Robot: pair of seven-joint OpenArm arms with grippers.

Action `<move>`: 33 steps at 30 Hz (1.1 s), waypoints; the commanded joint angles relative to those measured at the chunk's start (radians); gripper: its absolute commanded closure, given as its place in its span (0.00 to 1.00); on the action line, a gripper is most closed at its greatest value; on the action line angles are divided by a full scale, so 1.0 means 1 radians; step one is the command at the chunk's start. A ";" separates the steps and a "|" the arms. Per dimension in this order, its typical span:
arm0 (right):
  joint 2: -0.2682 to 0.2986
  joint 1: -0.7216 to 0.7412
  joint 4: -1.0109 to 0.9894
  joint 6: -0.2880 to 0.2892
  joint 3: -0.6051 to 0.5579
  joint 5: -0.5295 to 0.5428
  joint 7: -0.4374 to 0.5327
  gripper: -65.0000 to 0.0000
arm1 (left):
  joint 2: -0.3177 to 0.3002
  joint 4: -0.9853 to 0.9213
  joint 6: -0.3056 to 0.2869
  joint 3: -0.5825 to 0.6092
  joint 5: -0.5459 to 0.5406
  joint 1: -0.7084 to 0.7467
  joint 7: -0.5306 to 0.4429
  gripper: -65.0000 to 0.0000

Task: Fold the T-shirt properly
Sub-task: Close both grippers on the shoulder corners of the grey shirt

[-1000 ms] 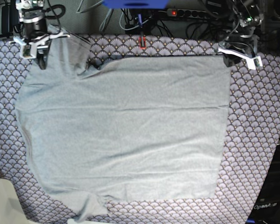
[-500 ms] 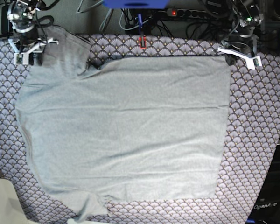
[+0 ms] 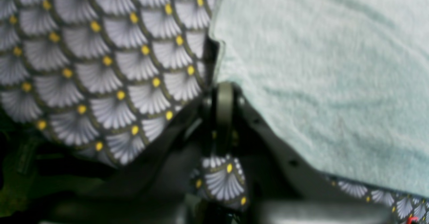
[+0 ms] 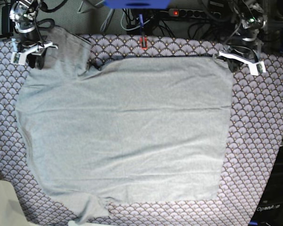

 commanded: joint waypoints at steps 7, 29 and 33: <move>-0.019 -0.013 0.003 0.007 0.005 -0.029 -0.055 0.69 | -0.003 0.016 -0.007 0.014 -0.011 0.001 -0.018 1.00; -0.082 0.017 -0.002 0.084 0.092 -0.029 -0.055 0.69 | -0.007 0.018 -0.007 0.014 -0.005 -0.005 -0.018 1.00; -0.102 0.017 -0.002 0.084 0.091 -0.029 -0.055 0.69 | -0.007 0.018 -0.007 0.014 -0.003 -0.003 -0.018 1.00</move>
